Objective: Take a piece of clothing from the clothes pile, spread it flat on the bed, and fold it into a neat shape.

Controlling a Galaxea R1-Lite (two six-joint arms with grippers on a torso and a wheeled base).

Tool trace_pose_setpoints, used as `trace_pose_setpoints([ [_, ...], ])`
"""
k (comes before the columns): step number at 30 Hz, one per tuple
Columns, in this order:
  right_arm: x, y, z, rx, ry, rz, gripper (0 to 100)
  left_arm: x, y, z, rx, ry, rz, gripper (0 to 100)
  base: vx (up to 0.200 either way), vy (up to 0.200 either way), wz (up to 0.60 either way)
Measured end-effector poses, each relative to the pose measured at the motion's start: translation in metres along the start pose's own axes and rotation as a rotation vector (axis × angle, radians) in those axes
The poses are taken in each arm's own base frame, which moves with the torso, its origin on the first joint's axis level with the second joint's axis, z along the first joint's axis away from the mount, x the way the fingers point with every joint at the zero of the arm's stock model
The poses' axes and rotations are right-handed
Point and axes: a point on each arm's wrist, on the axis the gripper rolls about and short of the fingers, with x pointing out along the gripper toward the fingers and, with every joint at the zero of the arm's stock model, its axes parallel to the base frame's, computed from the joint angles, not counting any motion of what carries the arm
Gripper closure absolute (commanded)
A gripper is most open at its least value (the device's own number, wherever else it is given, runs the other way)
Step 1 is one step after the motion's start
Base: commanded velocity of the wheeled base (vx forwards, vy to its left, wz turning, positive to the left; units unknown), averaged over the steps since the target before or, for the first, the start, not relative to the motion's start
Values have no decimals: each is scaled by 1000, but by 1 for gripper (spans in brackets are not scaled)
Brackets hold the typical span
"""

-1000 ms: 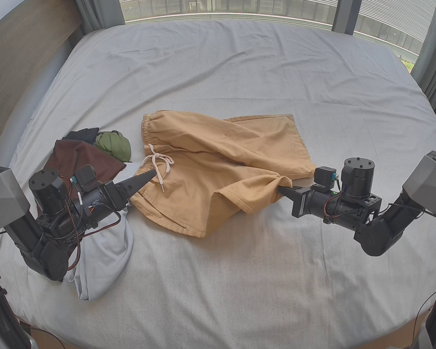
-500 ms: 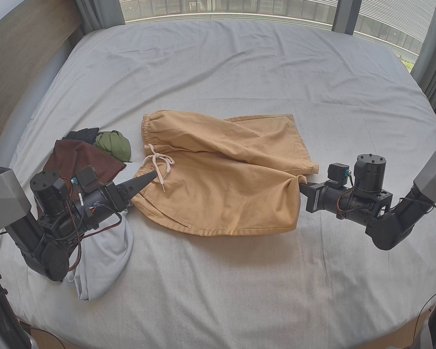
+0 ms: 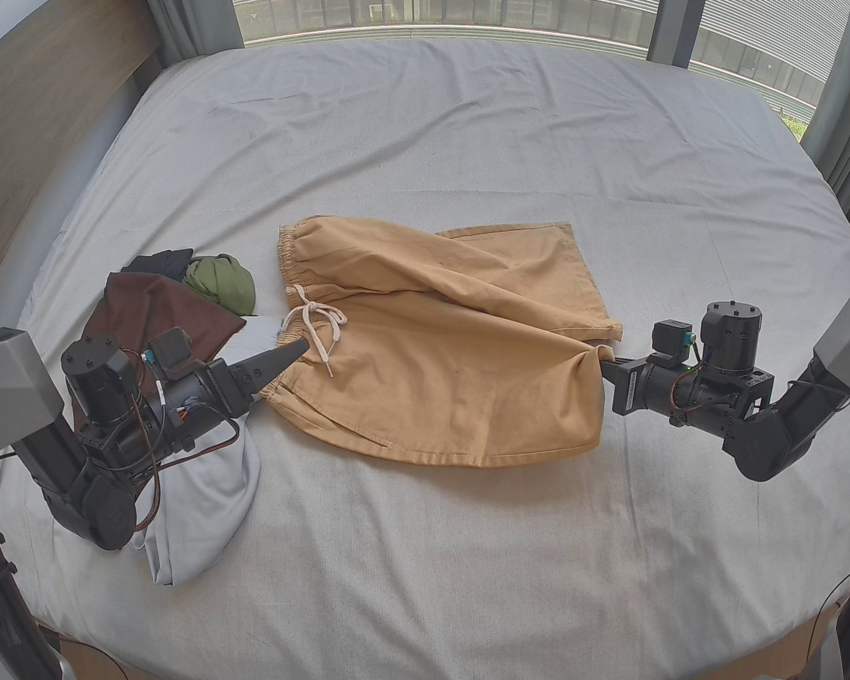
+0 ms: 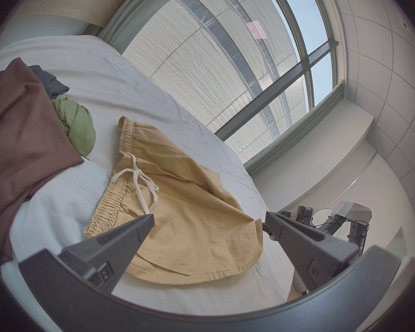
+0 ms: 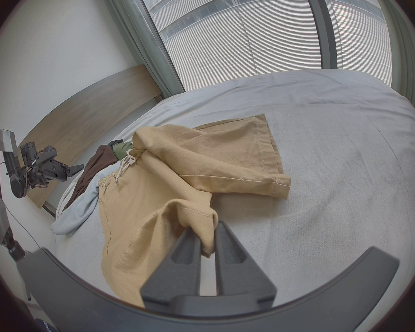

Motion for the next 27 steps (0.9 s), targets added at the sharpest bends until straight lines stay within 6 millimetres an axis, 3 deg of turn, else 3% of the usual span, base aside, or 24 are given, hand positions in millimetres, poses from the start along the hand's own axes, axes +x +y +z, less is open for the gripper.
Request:
trace_pose_setpoints([
  [21,1,-1,-5,-25,10,-4,100,13,33,-40,8,107,63,0,0,0,0],
  [22,0,-1,-6,-29,11,-4,0,13,34,-41,7,109,64,0,0,0,0],
  [27,-2,-6,-5,-30,8,-34,0,14,35,-42,5,113,64,0,0,0,0],
])
